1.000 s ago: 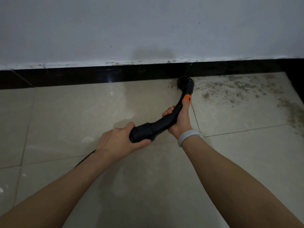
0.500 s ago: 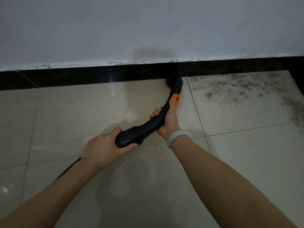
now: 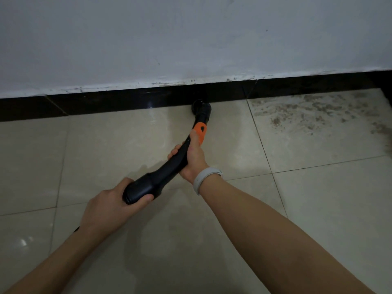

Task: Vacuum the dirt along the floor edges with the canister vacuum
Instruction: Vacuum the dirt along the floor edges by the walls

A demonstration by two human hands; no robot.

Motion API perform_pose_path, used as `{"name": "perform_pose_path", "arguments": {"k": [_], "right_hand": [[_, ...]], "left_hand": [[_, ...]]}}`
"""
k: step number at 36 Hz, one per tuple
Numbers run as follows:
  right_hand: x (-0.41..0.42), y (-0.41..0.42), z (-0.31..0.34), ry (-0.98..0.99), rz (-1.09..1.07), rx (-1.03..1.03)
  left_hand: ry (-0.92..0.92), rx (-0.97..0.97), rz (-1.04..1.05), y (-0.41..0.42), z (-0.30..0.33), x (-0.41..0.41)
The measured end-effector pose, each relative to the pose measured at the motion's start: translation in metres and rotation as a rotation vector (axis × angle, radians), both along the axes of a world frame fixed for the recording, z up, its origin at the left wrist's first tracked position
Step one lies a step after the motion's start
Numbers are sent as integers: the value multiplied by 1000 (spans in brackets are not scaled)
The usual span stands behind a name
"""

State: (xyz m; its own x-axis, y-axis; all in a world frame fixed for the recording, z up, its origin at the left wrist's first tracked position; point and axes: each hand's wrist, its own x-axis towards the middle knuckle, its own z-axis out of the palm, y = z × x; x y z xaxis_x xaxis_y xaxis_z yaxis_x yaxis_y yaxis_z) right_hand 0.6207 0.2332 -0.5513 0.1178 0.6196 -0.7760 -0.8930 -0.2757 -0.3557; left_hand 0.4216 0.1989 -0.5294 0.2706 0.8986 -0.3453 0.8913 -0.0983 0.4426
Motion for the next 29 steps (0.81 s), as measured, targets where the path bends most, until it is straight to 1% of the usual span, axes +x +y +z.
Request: {"name": "perform_pose_path", "arguments": {"k": [5,10,12,17,19,22,29], "right_hand": [[-7,-3,0,-31,40,-16],[11,-17,2,-80,22,-34],[23,-27,2,-104,-15,-54],[50,-64,4,-124,-182,-108],[54,-83,5,-136,-226,-130],[51,-112,5,-150,-257,-179],[22,-148,13,-160,-315,-289]], "left_hand": [[-39,-16,14,-9,-3,-7],[-104,-65,-25,-17,-7,8],[-119,-93,-63,-19,-7,19],[-73,-138,-198,-29,-11,45],[-107,-162,-265,-37,-15,47],[-146,-218,-336,-51,-20,42],[-150,-323,-437,-67,-27,11]]}}
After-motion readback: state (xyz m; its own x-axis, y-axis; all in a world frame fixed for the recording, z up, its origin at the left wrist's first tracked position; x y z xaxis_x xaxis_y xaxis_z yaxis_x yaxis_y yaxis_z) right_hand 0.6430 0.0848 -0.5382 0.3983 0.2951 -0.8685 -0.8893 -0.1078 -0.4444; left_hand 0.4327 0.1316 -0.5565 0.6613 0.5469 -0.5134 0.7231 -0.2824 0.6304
